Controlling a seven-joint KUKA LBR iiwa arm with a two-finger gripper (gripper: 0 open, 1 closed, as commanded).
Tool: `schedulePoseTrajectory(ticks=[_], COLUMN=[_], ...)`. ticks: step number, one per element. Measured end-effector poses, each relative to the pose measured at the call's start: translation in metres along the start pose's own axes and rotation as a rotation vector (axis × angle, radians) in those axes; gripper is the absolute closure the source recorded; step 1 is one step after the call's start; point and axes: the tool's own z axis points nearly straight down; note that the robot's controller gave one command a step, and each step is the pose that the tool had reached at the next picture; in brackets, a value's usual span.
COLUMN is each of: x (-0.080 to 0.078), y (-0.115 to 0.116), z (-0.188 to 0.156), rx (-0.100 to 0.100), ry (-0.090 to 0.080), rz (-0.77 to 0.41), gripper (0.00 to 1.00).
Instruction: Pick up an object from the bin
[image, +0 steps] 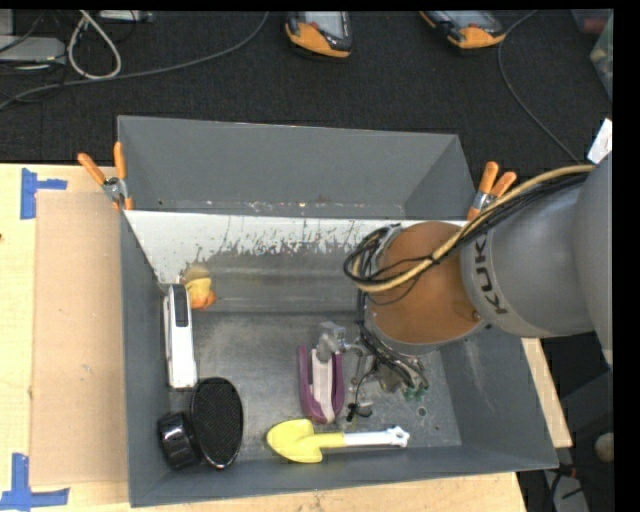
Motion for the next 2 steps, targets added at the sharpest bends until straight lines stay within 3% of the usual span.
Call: schedulePoseTrajectory(ticks=[1, 2], x=[0.022, 0.057], y=[-0.004, -0.014], z=[-0.013, -0.01], rx=[-0.001, -0.004], ry=[0.005, 0.005], rz=[-0.053, -0.227], gripper=[0.0, 0.0])
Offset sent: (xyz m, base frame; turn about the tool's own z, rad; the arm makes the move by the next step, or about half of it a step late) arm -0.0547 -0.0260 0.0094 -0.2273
